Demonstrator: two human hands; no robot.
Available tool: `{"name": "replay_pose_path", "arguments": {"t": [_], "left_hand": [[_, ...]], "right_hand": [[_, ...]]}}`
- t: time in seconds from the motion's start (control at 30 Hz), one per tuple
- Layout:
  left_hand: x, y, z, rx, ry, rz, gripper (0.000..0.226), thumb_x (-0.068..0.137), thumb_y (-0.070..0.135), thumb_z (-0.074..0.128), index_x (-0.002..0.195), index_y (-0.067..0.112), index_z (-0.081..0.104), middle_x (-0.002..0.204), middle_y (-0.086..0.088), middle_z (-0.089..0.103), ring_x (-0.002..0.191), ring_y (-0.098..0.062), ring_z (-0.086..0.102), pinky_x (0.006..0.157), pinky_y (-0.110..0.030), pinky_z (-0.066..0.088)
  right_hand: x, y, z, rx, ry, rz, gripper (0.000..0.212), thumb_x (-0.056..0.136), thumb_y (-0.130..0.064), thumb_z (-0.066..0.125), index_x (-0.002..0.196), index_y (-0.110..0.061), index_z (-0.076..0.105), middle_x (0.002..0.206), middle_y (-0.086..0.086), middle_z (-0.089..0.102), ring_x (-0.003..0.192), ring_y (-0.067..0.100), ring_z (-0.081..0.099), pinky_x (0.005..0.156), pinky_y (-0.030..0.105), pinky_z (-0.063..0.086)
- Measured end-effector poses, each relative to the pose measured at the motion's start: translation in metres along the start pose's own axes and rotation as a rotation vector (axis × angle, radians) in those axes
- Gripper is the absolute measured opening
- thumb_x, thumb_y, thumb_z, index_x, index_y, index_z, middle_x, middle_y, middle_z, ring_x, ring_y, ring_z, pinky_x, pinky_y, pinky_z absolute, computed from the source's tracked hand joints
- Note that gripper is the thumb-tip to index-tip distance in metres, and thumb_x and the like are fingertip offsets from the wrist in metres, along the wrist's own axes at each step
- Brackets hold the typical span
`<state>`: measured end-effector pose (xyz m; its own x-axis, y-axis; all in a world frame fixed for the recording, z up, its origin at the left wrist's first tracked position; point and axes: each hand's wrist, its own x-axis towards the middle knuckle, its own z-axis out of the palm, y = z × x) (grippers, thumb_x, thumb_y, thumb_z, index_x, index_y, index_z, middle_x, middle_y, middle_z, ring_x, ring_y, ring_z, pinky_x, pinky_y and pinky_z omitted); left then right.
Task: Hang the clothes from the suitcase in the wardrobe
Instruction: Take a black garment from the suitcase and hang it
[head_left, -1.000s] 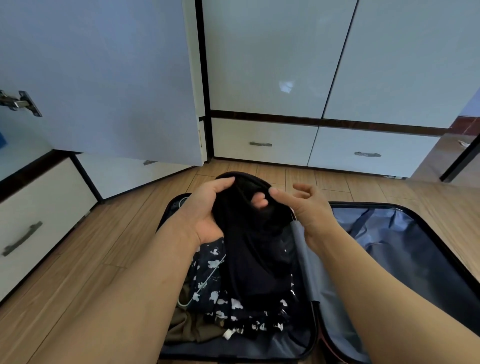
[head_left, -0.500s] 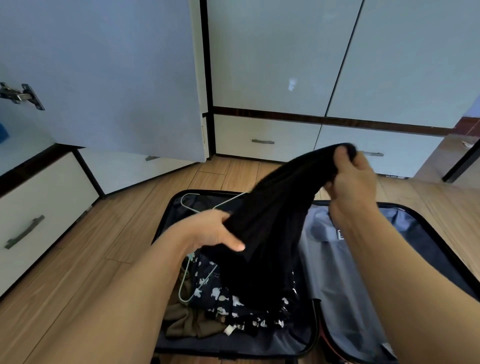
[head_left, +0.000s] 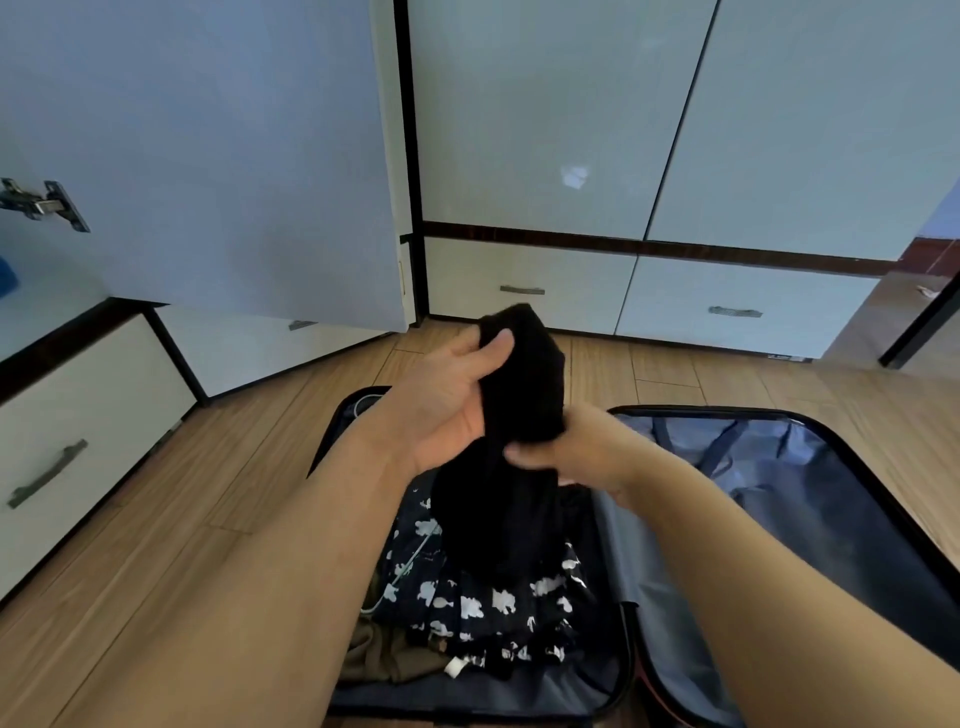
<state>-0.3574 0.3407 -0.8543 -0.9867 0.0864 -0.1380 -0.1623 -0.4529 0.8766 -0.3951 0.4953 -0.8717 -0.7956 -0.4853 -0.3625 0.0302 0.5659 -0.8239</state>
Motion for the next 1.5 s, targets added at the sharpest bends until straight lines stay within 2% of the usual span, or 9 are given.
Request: {"name": "replay_pose_path", "arguments": {"t": [0.17,0.33,0.57,0.83,1.0,1.1,1.23,1.37,1.5], "left_hand": [[0.004,-0.005,-0.014,0.708,0.085,0.005,0.091,0.057,0.025,0.091,0.134,0.028,0.043,0.120,0.006,0.063,0.111,-0.014,0.061,0.097,-0.036,0.051],[0.008,-0.044,-0.011,1.161,0.272,-0.017,0.035,0.079,0.028,0.073,0.111,0.017,0.064,0.102,0.002,0.067,0.098,-0.018,0.063,0.085,-0.033,0.052],[0.002,-0.035,-0.022,0.500,0.044,-0.184,0.030,0.089,0.017,0.066,0.117,0.008,0.062,0.117,-0.009,0.068,0.106,-0.023,0.066,0.092,-0.035,0.054],[0.010,-0.004,-0.013,-0.219,0.133,-0.069,0.038,0.081,0.033,0.063,0.110,0.008,0.069,0.116,-0.012,0.069,0.104,-0.026,0.068,0.091,-0.042,0.050],[0.009,-0.004,-0.011,-0.283,0.071,0.079,0.039,0.082,0.019,0.060,0.121,0.016,0.060,0.113,-0.008,0.069,0.104,-0.025,0.067,0.082,-0.042,0.056],[0.010,-0.006,-0.016,-0.191,0.084,0.118,0.056,0.079,0.014,0.066,0.133,0.019,0.051,0.124,-0.007,0.065,0.110,-0.026,0.065,0.082,-0.042,0.056],[0.004,-0.009,-0.035,0.402,0.066,-0.076,0.090,0.061,0.020,0.090,0.137,0.034,0.043,0.131,-0.001,0.059,0.117,-0.025,0.060,0.096,-0.046,0.051],[0.003,-0.021,-0.037,0.848,0.200,-0.160,0.030,0.075,0.017,0.079,0.103,0.025,0.069,0.100,0.002,0.073,0.095,-0.018,0.069,0.091,-0.042,0.054],[0.002,-0.017,-0.033,0.371,0.243,-0.139,0.020,0.094,0.012,0.056,0.109,0.016,0.070,0.106,-0.004,0.073,0.104,-0.022,0.067,0.095,-0.041,0.051]], "right_hand": [[-0.001,-0.018,-0.015,0.467,0.339,-0.062,0.017,0.095,-0.010,0.052,0.092,-0.014,0.068,0.094,0.007,0.072,0.088,0.021,0.067,0.077,0.037,0.054],[-0.009,-0.033,-0.018,0.894,0.286,-0.005,0.014,0.096,-0.016,0.053,0.102,-0.008,0.064,0.096,0.010,0.072,0.091,0.024,0.068,0.072,0.035,0.056],[-0.011,-0.027,-0.032,1.014,0.282,-0.009,0.025,0.093,-0.032,0.059,0.103,-0.010,0.066,0.088,0.007,0.075,0.077,0.019,0.072,0.057,0.029,0.055],[-0.003,-0.005,-0.029,0.508,0.196,-0.021,0.063,0.065,-0.049,0.078,0.116,-0.017,0.059,0.115,-0.004,0.064,0.096,0.008,0.059,0.092,0.040,0.048],[-0.003,-0.004,-0.019,0.266,-0.182,-0.087,0.050,0.071,-0.032,0.081,0.116,-0.020,0.065,0.108,-0.003,0.072,0.104,0.016,0.067,0.091,0.032,0.053],[0.005,-0.004,-0.014,0.304,0.131,-0.072,0.012,0.090,-0.019,0.064,0.101,-0.021,0.068,0.095,-0.003,0.073,0.088,0.012,0.068,0.075,0.027,0.054],[0.006,-0.014,-0.033,1.011,0.349,0.068,0.020,0.099,-0.013,0.046,0.093,-0.012,0.064,0.088,0.007,0.070,0.072,0.016,0.066,0.053,0.026,0.053],[-0.008,-0.023,-0.045,1.293,0.320,0.065,0.021,0.098,-0.020,0.049,0.095,-0.006,0.064,0.080,0.011,0.072,0.076,0.024,0.068,0.063,0.034,0.056],[-0.005,-0.015,-0.040,1.107,0.413,0.058,0.017,0.096,-0.019,0.049,0.097,-0.012,0.064,0.091,0.006,0.070,0.078,0.017,0.065,0.067,0.029,0.054]]}}
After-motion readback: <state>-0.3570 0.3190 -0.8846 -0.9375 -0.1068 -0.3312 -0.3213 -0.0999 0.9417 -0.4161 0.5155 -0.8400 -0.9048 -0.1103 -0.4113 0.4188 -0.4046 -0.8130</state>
